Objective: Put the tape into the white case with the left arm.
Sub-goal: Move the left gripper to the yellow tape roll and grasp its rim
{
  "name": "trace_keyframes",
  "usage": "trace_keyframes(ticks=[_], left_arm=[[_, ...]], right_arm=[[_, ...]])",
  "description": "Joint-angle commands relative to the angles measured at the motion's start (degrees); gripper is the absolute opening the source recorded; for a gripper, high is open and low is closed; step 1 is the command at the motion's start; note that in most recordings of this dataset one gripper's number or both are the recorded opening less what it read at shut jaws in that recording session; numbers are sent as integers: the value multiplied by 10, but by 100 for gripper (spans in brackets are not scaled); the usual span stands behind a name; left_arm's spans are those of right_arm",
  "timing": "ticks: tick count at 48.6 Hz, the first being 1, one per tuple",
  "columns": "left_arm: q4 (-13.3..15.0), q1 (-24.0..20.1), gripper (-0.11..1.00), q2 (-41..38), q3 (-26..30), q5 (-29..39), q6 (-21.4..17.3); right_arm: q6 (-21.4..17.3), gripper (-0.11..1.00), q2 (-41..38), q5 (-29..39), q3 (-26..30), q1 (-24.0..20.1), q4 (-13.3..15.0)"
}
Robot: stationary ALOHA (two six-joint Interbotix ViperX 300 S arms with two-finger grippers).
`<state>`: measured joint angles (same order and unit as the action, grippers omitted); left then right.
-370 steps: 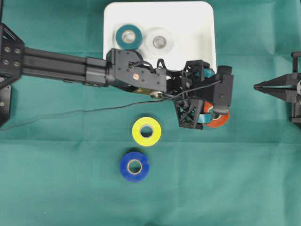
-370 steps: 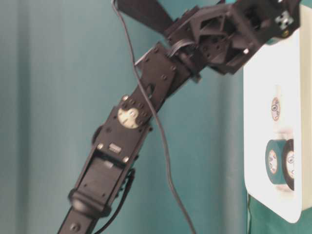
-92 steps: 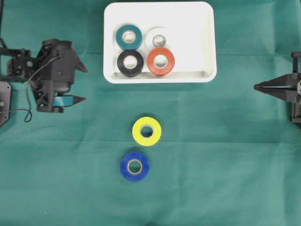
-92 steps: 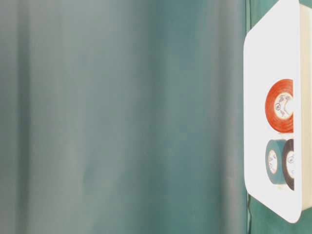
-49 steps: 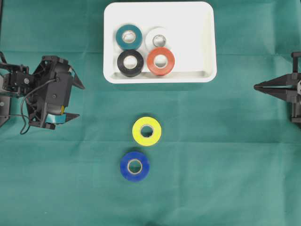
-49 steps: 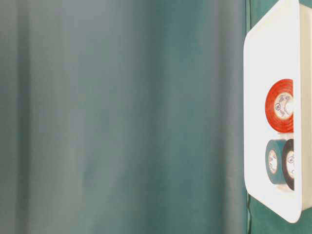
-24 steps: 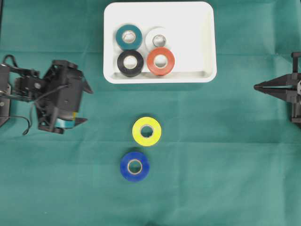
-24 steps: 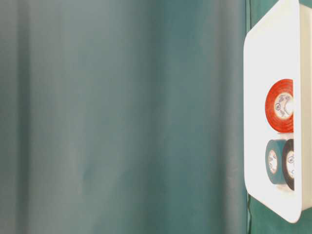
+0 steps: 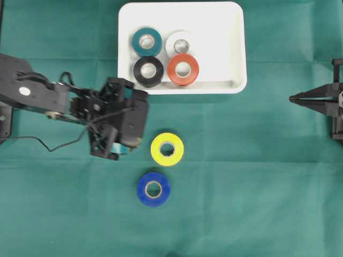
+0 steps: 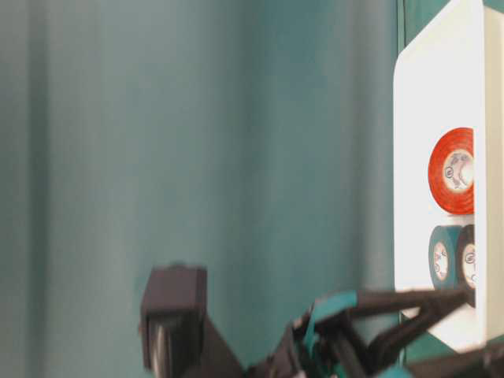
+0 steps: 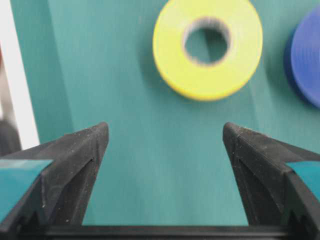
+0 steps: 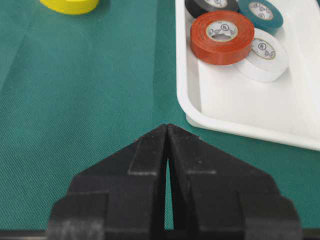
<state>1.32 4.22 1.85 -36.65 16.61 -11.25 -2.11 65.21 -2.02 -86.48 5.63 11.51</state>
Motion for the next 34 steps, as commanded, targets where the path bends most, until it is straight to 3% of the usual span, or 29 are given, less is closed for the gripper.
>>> trace_keyframes(ticks=[1,21,34], left_arm=[[1,5,93,-17,39,-4,1],[1,7,93,-95,118,-1,0],[1,7,93,-111,125,-1,-4]], right_arm=[[-1,-9,-4,-6,6,1,1],[-1,-9,-4,-6,6,1,1],[-1,-9,-4,-6,6,1,1]])
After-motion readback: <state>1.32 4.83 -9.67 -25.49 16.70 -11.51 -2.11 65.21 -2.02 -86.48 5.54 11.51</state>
